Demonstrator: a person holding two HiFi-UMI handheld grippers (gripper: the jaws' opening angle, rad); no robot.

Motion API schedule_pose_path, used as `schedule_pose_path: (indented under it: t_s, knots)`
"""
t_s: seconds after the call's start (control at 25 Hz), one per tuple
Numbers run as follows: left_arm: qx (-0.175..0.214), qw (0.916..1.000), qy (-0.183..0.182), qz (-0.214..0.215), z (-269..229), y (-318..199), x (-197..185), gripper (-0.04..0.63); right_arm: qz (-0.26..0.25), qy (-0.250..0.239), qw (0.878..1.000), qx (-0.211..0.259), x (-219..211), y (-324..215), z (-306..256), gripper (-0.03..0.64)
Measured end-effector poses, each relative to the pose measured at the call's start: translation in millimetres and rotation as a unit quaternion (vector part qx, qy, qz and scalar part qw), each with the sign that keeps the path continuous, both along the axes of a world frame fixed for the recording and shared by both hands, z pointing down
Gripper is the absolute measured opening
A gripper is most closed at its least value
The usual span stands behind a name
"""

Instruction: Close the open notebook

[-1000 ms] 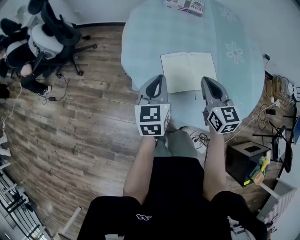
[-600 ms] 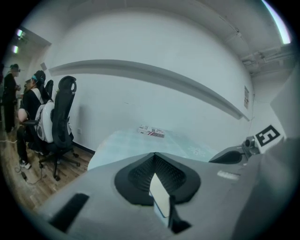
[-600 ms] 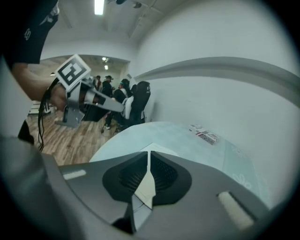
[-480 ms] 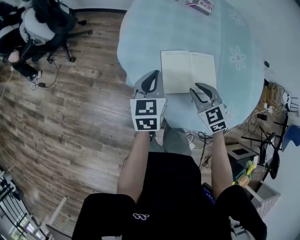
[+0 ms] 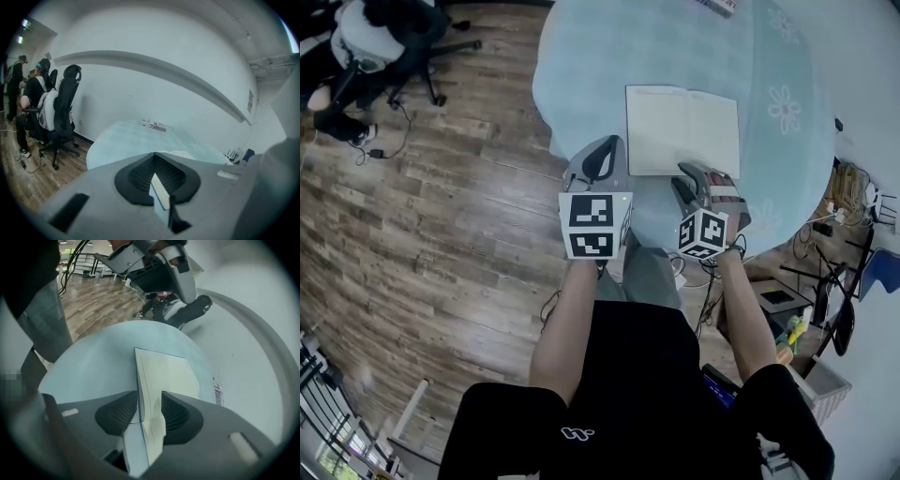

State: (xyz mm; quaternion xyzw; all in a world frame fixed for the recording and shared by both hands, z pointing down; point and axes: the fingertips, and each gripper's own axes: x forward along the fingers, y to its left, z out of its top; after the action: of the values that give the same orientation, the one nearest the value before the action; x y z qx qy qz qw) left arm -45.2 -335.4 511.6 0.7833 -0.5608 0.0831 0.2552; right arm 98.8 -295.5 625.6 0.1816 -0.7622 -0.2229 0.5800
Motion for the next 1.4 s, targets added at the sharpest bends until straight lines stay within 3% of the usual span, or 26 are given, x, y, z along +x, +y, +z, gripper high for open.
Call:
schedule_pose_path:
  t_s: [0.24, 0.6, 0.84, 1.0, 1.16, 1.4]
  knots:
    - [-0.002, 1.0, -0.001, -0.004, 2, 8, -9, 0.003, -0.012, 0.031, 0.999, 0.023, -2, 1, 10, 0.169]
    - [-0.005, 1.0, -0.001, -0.002, 6, 16, -11, 0.003, -0.008, 0.045, 0.998, 0.048, -4, 2, 16, 0.098]
    - [-0.004, 1.0, 0.0, 0.009, 5, 15, -2, 0.003, 0.024, 0.016, 0.999, 0.035, -3, 3, 16, 0.072]
    - [-0.001, 0.9998, 0.0, 0.018, 4, 13, 5, 0.003, 0.069, -0.047, 0.996, 0.011, -3, 3, 10, 0.066]
    - [0.003, 0.9996, 0.001, 0.029, 0, 10, 15, 0.003, 0.135, -0.148, 0.98, -0.022, 0, 1, 1, 0.064]
    - [0.01, 0.9989, 0.001, 0.045, -6, 8, 27, 0.003, 0.238, -0.289, 0.925, -0.059, 9, 0, -11, 0.06]
